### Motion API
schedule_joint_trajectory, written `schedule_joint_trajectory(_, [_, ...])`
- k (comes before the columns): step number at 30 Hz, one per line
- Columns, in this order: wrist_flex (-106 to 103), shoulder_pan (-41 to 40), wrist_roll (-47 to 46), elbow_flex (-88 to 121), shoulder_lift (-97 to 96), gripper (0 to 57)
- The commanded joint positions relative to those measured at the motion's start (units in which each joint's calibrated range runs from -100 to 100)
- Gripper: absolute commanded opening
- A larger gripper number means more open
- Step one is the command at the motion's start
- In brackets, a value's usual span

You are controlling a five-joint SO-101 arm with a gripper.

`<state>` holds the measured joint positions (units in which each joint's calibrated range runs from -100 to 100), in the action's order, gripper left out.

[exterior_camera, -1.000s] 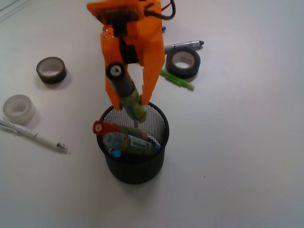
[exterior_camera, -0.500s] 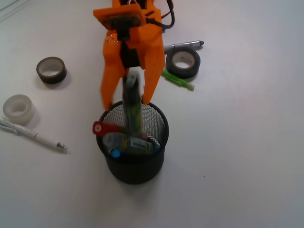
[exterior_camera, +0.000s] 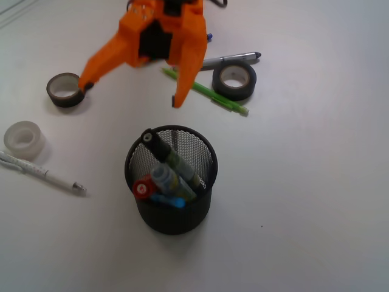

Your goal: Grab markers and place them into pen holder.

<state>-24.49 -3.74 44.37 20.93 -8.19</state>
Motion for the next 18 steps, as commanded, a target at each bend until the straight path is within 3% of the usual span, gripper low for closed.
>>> schedule_joint_trajectory(1, [15.6,-0.6,-5.8,1.2,13.8,37.2])
schedule_joint_trajectory(6, [36.7,-0.3,-15.0,3.6,27.1,37.2])
schedule_joint_trajectory(9, [50.9,-0.3,-26.1,4.9,34.7,37.2])
schedule_joint_trajectory(14, [63.6,-1.3,-40.3,9.8,42.3,37.2])
schedule_joint_trajectory(18, [68.5,-1.3,-46.4,18.3,50.9,37.2])
